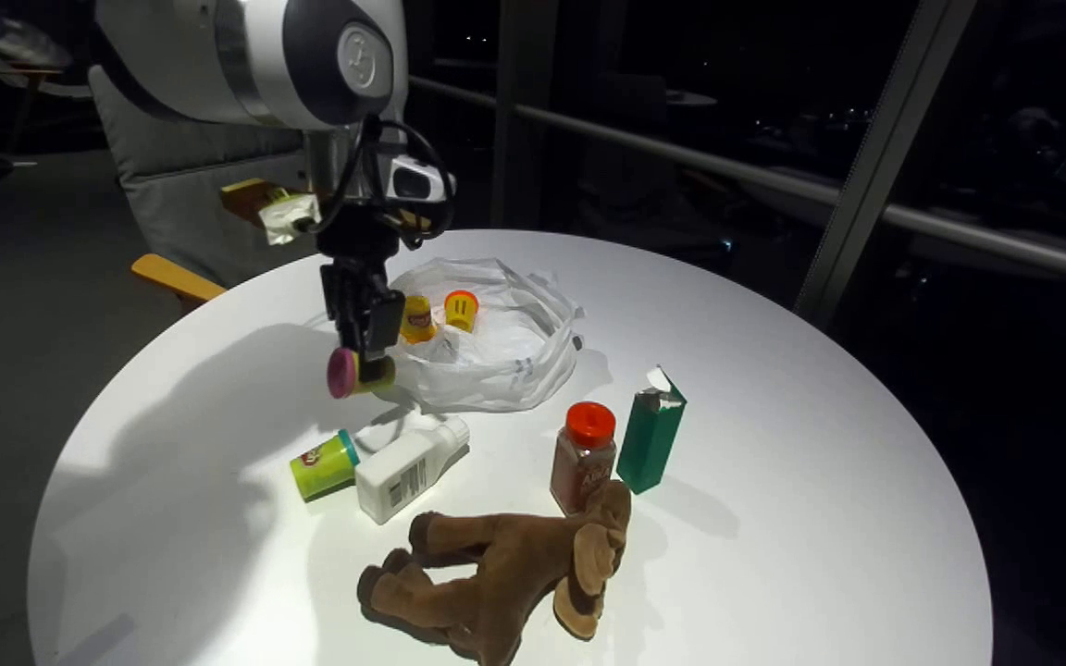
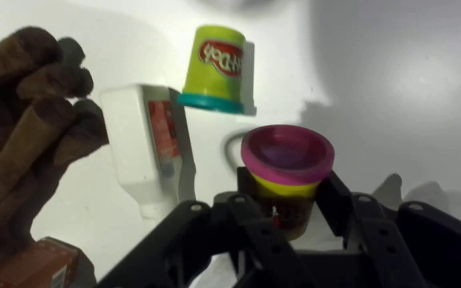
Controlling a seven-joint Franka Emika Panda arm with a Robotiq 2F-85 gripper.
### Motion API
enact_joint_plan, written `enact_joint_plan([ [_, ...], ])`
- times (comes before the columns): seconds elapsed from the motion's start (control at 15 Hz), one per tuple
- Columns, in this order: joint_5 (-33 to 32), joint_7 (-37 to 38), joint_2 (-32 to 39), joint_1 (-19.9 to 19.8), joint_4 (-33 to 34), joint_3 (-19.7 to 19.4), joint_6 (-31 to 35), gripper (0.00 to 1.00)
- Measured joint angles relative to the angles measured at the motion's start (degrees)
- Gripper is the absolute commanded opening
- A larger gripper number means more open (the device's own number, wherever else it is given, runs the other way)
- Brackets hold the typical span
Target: Remove the objects in the plastic and place them on the table
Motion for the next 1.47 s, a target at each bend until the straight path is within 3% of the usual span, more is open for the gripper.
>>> enact_joint_plan([
  [0.47, -4.7, -0.5, -6.6, 1.8, -18.9, 0.9, 17.0, 0.19],
  [0.67, -4.7, -1.1, -7.4, 2.2, -21.6, 1.4, 23.3, 0.19],
  [0.93, -4.7, -2.7, -7.2, 2.7, -22.4, 1.4, 26.5, 0.19],
  [1.0, -4.7, -3.1, -7.1, 2.7, -22.4, 1.4, 26.8, 0.69],
  [1.07, -4.6, -3.5, -6.9, 2.8, -22.3, 1.4, 27.1, 0.7],
  [1.33, -2.7, -4.7, -6.4, 2.9, -21.9, 1.8, 27.2, 0.99],
  [1.47, -1.2, -5.2, -6.6, 2.9, -21.5, 1.9, 25.8, 1.0],
])
